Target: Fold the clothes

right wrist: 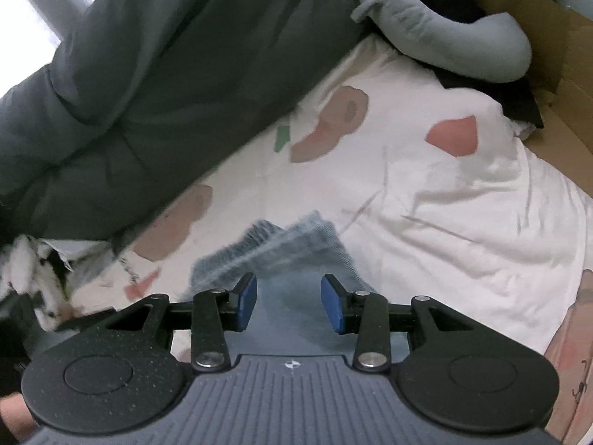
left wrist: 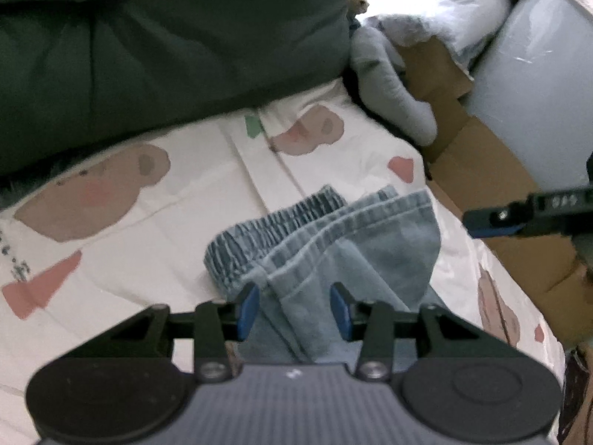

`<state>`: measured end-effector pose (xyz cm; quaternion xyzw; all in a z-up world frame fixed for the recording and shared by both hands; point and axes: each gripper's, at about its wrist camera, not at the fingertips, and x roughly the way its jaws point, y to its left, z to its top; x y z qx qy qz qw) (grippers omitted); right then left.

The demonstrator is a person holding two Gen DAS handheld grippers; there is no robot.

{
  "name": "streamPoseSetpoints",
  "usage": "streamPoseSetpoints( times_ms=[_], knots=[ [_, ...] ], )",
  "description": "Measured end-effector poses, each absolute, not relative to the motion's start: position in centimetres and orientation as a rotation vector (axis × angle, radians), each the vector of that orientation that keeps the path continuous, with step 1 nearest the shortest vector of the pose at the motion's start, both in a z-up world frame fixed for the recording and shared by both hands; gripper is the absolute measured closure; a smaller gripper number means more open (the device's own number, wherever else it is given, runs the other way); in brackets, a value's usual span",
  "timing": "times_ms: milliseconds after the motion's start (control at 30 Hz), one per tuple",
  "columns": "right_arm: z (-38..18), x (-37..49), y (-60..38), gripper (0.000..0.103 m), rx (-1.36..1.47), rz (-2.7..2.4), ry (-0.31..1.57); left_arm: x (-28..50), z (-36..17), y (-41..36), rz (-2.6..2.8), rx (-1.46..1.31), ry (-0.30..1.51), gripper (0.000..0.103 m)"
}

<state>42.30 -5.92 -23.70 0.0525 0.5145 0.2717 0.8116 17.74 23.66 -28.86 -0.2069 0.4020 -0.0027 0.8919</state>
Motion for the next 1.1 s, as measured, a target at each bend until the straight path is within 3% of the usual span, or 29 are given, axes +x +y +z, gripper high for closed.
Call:
streamPoseSetpoints(
  times_ms=[533,700,733,800,867,1100],
  knots=[
    [-30.9,41.6,-5.6,0.058,0.086,0.577,1.055,17.4,-30.6,21.8,0.085,-0.425,0.882,0.062],
    [-31.0,40.9,-6.3,0.060,0.119,0.600,1.012,17.9,-30.8,21.5,0.090,-0.403,0.876,0.071],
    [-31.2,40.8,-6.5,0.062,0.119,0.604,1.007,17.8,-30.8,21.6,0.092,-0.404,0.874,0.081],
    [-31.4,40.5,-6.8,0.079,0.124,0.598,0.995,17.6,-30.7,21.8,0.096,-0.405,0.871,0.089],
    [-31.6,40.3,-7.2,0.079,0.129,0.593,0.979,17.4,-30.6,21.9,0.098,-0.403,0.864,0.095],
    [-30.9,40.4,-7.2,0.072,0.109,0.619,0.912,16.7,-30.0,22.2,0.099,-0.426,0.838,0.097]
  ],
)
